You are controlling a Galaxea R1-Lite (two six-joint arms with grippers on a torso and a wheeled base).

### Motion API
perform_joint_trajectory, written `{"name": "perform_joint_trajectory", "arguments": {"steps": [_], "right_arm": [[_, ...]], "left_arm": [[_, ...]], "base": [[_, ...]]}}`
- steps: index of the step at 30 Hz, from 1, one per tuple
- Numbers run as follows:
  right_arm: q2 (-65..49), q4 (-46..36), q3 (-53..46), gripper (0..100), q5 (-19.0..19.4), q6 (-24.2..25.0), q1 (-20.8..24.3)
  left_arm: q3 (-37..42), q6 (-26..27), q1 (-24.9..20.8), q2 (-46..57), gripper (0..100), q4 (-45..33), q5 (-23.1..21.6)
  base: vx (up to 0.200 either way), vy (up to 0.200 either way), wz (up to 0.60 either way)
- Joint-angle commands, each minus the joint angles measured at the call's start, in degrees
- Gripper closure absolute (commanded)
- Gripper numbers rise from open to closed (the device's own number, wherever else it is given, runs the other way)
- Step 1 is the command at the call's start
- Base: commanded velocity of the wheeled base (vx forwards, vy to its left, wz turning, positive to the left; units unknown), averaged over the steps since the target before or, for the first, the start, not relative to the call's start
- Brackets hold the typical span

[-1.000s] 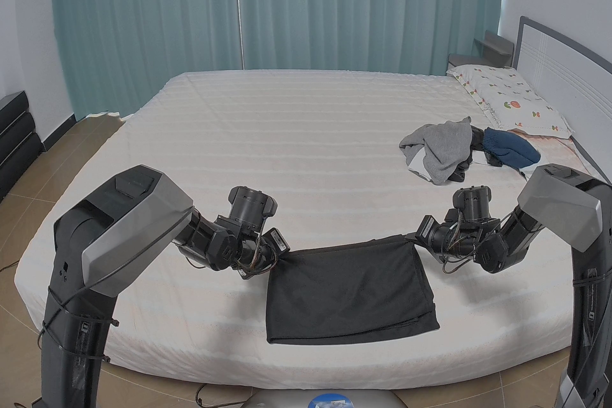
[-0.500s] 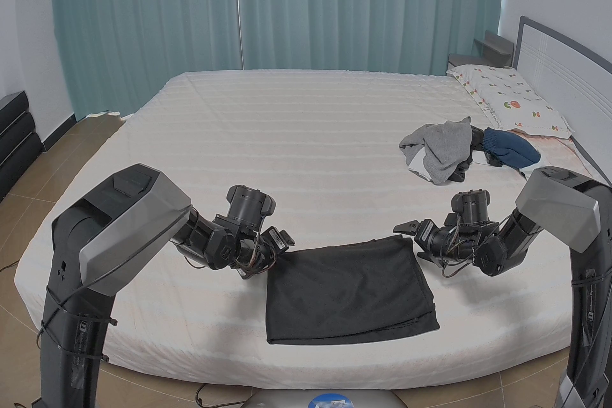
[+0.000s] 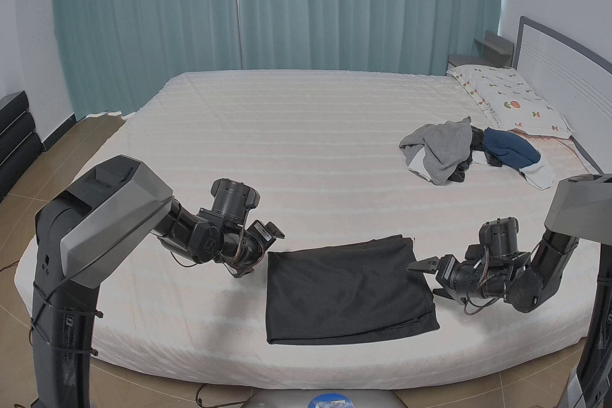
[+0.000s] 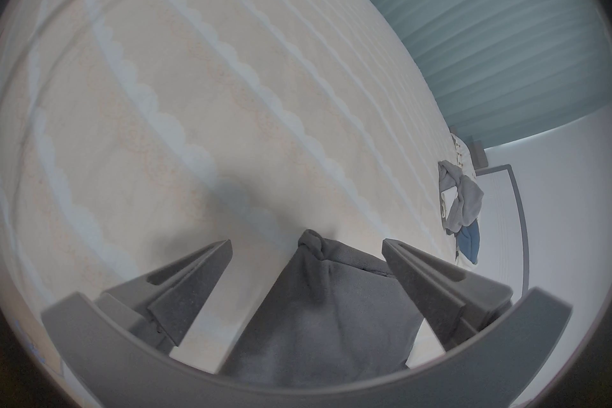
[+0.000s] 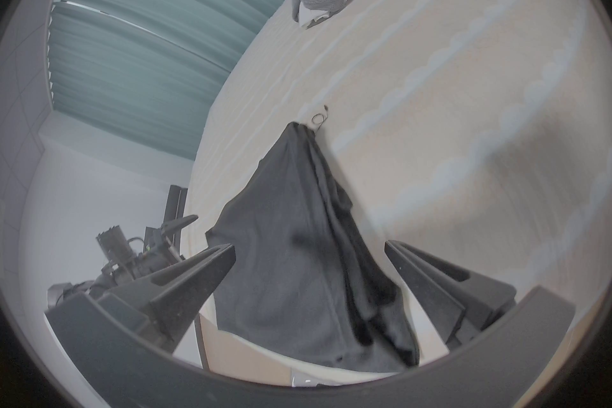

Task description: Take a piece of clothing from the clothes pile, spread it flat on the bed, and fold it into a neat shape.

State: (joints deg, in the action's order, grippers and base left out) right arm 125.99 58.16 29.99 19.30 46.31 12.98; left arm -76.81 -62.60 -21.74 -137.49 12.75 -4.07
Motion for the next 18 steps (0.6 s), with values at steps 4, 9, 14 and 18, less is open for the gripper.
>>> {"name": "perform_joint_trajectory", "arguments": {"steps": [4, 9, 14, 18], "right_arm": [[-2.15, 3.63, -4.06, 0, 0.39, -0.17, 1.52], [-1.1, 3.63, -4.76, 0, 0.13, -0.61, 3.19], [-0.66, 3.63, -4.85, 100, -0.05, -0.7, 3.36], [-1.19, 3.19, -6.26, 100, -0.23, -2.45, 3.28]], "left_arm": [[1.93, -0.33, 0.64, 1.96, 0, 0.17, -0.23], [1.84, -0.51, 0.91, 2.13, 0, 0.17, -0.41], [1.84, -0.42, 0.82, 2.05, 0, 0.17, -0.41], [1.75, -0.42, 0.82, 2.05, 0, 0.17, -0.32]], "base": [[0.0, 0.0, 0.0], [0.0, 0.0, 0.0], [0.0, 0.0, 0.0], [0.0, 0.0, 0.0]]}}
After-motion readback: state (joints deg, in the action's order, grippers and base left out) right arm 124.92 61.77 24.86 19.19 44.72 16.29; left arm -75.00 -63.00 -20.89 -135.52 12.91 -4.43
